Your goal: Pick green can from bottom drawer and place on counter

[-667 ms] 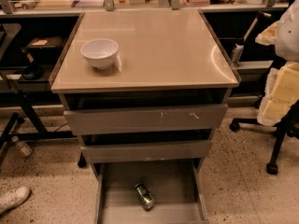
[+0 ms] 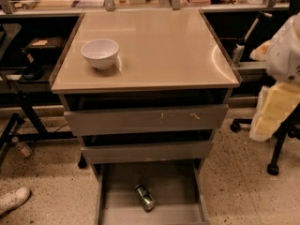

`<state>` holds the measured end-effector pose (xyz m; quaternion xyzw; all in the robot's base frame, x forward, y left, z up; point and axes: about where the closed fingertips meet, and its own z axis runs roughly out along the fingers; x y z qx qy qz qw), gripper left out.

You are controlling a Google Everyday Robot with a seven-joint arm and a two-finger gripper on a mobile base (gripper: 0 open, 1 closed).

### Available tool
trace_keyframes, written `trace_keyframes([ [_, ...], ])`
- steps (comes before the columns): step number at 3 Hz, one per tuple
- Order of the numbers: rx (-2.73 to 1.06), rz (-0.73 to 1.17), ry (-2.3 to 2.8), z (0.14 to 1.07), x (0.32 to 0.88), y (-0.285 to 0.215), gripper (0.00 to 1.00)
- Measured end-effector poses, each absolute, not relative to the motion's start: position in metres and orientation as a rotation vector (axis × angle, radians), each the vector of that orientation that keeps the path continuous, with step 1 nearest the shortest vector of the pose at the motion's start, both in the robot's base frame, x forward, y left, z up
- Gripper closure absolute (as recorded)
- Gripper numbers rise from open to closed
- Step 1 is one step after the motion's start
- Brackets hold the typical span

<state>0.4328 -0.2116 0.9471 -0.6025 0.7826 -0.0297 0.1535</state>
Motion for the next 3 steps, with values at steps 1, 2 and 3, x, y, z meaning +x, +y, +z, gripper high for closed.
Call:
trace_keyframes([
  [1,-1.702,-0.084,2.267,0.886,0.43,-0.199,0.0],
  [2,-1.705,-0.082,2.318,0.811,0.429,-0.189,0.0],
  [3,-1.717,-0.06,2.402,0.738,0.417,-0.184,0.0],
])
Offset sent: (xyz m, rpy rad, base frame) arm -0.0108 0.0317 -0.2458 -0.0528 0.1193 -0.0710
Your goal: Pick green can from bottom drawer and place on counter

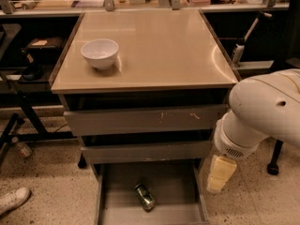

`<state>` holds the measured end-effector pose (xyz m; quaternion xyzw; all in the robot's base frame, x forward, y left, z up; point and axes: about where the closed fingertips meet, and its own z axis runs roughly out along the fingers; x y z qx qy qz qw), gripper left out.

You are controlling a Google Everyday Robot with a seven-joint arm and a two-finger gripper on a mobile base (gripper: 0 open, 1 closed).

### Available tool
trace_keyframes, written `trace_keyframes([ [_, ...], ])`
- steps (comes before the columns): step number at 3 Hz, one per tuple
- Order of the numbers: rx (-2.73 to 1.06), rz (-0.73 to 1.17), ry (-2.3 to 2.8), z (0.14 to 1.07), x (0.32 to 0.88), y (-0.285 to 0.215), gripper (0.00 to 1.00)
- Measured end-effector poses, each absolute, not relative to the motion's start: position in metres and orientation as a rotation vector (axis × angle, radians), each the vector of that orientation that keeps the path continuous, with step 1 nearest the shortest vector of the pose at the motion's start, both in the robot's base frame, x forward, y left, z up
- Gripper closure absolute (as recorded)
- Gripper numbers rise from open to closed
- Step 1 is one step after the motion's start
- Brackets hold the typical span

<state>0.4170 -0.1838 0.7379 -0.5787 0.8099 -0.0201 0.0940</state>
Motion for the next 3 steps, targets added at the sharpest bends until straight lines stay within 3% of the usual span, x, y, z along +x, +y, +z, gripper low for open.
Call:
trace_keyframes([
  [2,-1.705,-0.007,2.389,0.72,0.415,-0.175,0.0],
  [3,-1.669,0.097,2.407,0.661,0.417,-0.148,0.0],
])
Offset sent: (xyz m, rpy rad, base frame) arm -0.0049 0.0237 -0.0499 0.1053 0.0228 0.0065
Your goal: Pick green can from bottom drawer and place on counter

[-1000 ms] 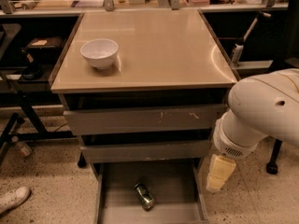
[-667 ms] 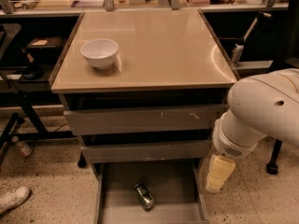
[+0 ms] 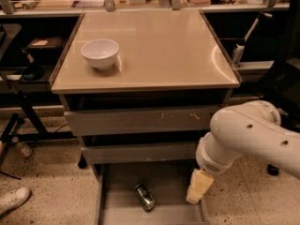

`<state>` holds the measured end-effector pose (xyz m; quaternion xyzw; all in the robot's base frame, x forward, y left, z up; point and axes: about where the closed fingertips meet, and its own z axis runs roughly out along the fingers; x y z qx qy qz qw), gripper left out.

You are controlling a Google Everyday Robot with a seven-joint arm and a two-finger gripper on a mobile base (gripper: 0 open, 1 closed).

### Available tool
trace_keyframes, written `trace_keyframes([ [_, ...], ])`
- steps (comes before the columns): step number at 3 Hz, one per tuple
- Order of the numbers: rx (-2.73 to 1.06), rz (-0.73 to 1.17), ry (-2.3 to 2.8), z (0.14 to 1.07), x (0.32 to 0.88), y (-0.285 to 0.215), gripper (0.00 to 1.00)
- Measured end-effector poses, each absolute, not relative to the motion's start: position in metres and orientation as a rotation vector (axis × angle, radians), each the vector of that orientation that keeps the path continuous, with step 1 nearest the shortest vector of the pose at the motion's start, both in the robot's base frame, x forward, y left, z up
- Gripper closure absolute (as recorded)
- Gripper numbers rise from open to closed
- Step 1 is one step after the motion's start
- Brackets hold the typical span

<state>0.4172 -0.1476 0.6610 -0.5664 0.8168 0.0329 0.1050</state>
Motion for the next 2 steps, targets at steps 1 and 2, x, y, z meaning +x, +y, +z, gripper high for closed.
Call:
trace_keyframes([
  [1,-1.574,0.171,2.457,0.604,0.428,-0.125,0.0],
  [2,-1.48,0.244,2.551,0.555,0.434,-0.109,0.0],
])
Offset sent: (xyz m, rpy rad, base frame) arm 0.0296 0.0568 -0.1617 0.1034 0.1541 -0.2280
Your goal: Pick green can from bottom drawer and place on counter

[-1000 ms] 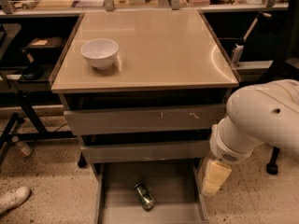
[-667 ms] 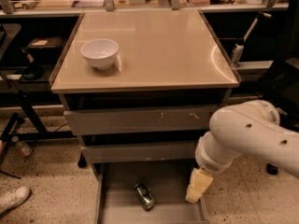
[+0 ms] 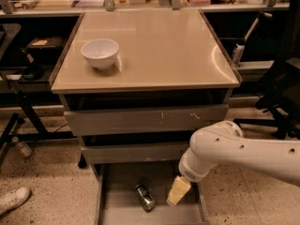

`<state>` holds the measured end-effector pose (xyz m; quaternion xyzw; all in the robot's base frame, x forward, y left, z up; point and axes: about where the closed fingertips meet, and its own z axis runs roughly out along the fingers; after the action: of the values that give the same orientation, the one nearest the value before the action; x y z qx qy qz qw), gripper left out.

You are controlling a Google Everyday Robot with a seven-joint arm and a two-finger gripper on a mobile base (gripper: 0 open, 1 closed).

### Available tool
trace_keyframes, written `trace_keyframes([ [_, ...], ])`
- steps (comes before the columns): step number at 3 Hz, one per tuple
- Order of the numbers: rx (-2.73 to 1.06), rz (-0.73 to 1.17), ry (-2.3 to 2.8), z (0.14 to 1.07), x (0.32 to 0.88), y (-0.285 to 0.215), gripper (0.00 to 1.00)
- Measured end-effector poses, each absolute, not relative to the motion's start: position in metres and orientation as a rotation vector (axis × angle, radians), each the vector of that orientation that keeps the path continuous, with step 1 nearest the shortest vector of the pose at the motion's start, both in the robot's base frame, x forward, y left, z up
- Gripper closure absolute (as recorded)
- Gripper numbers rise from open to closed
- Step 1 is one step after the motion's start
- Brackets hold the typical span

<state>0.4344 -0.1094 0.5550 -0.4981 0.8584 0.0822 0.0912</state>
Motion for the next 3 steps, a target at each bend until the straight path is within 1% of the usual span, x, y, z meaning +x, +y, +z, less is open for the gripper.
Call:
trace_keyframes([
  [1,-1.48,0.244,2.55,0.555,0.434,-0.109,0.0],
  [2,-1.478,0.278,2.543,0.534,0.432,-0.098,0.0],
  [3,-1.427,0.349,2.555,0.485,0.436,-0.075,0.0],
])
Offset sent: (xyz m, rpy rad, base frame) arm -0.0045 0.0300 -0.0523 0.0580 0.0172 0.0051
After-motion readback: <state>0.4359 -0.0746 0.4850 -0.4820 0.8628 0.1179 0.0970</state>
